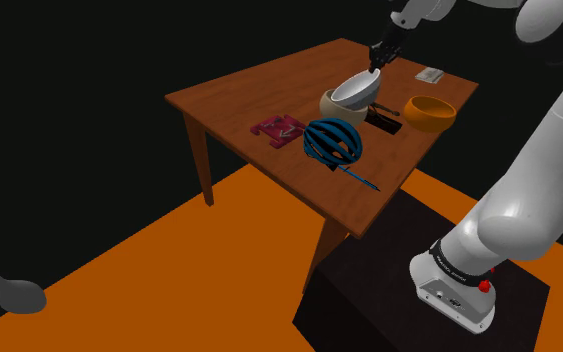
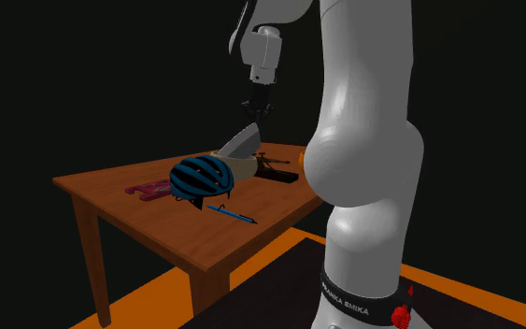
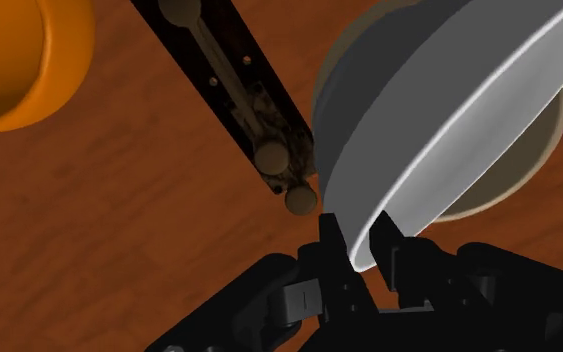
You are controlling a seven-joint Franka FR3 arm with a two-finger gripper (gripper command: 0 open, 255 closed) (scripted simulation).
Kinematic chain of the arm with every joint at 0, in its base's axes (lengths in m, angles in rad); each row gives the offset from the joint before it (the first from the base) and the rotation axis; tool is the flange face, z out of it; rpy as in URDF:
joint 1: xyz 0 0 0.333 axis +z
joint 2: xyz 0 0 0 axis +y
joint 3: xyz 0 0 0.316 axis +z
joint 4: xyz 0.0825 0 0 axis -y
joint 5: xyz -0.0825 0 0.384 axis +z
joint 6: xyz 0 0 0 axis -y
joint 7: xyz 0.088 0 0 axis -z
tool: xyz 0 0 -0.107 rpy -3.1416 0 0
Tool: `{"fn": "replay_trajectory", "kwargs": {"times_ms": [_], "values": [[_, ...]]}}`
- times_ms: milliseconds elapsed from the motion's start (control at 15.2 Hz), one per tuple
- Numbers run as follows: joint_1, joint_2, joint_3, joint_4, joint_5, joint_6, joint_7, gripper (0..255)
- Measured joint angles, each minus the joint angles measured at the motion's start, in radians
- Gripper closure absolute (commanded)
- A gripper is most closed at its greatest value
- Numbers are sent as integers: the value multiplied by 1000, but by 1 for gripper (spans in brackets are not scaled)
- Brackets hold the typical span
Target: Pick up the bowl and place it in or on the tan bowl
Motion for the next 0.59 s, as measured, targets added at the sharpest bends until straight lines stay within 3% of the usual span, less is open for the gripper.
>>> {"fn": "replay_trajectory", "kwargs": {"times_ms": [264, 330, 594], "values": [[7, -2, 6, -4, -4, 11, 14, 255], [2, -8, 4, -16, -4, 15, 4, 0], [5, -3, 10, -50, -1, -50, -1, 0]]}}
